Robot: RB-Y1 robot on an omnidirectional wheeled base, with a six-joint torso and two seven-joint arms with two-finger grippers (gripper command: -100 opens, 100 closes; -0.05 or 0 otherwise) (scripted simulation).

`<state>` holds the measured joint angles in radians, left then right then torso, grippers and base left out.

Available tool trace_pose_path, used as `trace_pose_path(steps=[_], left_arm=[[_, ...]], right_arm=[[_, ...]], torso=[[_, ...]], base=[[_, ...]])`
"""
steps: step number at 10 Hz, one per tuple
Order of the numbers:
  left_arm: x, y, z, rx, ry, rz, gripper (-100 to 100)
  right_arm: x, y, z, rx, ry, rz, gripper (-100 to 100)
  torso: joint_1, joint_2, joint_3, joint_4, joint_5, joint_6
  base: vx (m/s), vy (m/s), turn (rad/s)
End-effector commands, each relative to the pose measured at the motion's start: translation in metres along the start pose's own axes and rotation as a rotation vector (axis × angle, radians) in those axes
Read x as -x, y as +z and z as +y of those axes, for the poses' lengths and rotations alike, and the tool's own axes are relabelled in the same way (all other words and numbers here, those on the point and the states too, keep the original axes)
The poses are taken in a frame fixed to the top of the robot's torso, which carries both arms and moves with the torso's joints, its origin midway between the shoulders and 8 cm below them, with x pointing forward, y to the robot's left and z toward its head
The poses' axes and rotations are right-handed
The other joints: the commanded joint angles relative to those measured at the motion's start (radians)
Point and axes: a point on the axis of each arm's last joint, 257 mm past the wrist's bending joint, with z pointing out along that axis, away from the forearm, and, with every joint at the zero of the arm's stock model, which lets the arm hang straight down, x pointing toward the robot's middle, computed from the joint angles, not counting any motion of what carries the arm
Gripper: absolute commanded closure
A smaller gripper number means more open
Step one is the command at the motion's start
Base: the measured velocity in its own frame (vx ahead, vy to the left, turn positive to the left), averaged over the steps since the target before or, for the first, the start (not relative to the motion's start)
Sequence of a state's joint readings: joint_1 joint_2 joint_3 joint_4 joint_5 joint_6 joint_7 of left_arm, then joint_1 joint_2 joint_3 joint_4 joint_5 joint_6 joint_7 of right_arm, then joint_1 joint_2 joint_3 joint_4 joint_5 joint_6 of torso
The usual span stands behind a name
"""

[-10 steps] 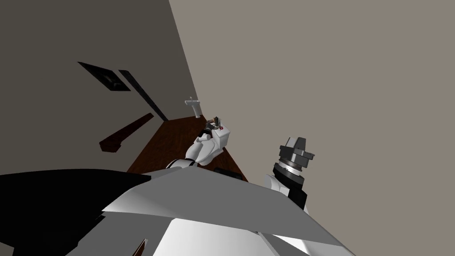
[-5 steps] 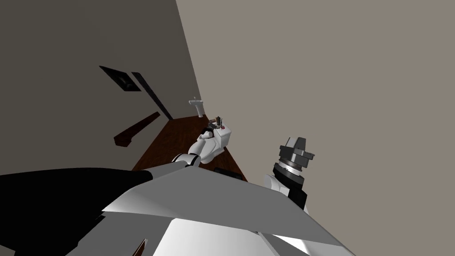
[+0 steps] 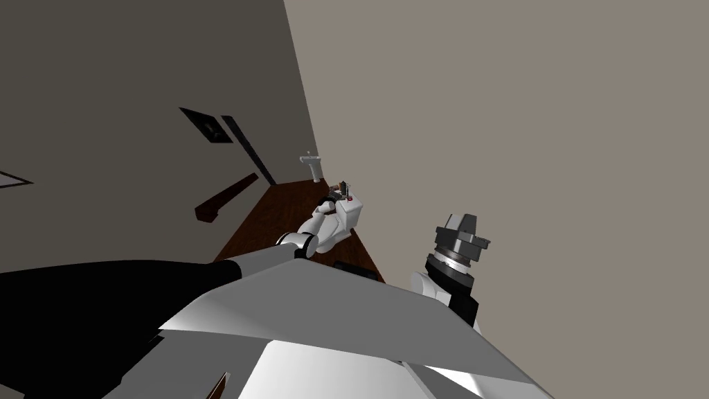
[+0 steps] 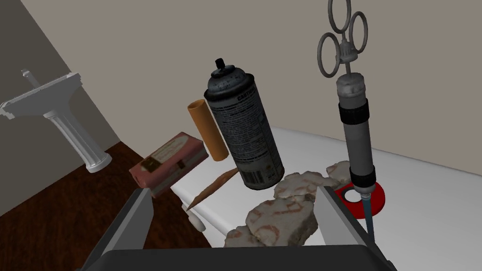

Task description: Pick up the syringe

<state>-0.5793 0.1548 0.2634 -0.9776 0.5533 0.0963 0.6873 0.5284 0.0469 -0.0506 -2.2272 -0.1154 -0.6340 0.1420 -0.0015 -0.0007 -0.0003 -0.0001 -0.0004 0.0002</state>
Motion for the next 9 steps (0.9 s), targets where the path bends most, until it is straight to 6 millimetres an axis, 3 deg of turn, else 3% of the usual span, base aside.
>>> trace_pose_path(steps=[1, 7, 8, 9], left_arm=[[-0.003, 0.007, 0.022, 0.044, -0.073, -0.022, -100], [-0.036, 0.016, 0.126, 0.216, -0.295, -0.069, -100], [-0.036, 0.016, 0.126, 0.216, -0.295, -0.069, -100], [-0.041, 0.015, 0.14, 0.236, -0.315, -0.072, -100]], right_arm=[[0.0, 0.0, 0.0, 0.0, 0.0, 0.0, 0], [0.0, 0.0, 0.0, 0.0, 0.0, 0.0, 0], [0.0, 0.0, 0.0, 0.0, 0.0, 0.0, 0], [0.0, 0.0, 0.0, 0.0, 0.0, 0.0, 0]], torso=[[0.0, 0.0, 0.0, 0.0, 0.0, 0.0], [0.001, -0.003, -0.002, -0.001, 0.0, 0.0], [0.002, -0.004, -0.002, -0.001, 0.0, 0.0], [0.002, -0.003, -0.002, -0.001, 0.0, 0.0]], base=[[-0.003, -0.013, 0.148], [0.034, 0.0, 0.105], [0.042, 0.013, 0.02], [0.028, 0.009, 0.034]])
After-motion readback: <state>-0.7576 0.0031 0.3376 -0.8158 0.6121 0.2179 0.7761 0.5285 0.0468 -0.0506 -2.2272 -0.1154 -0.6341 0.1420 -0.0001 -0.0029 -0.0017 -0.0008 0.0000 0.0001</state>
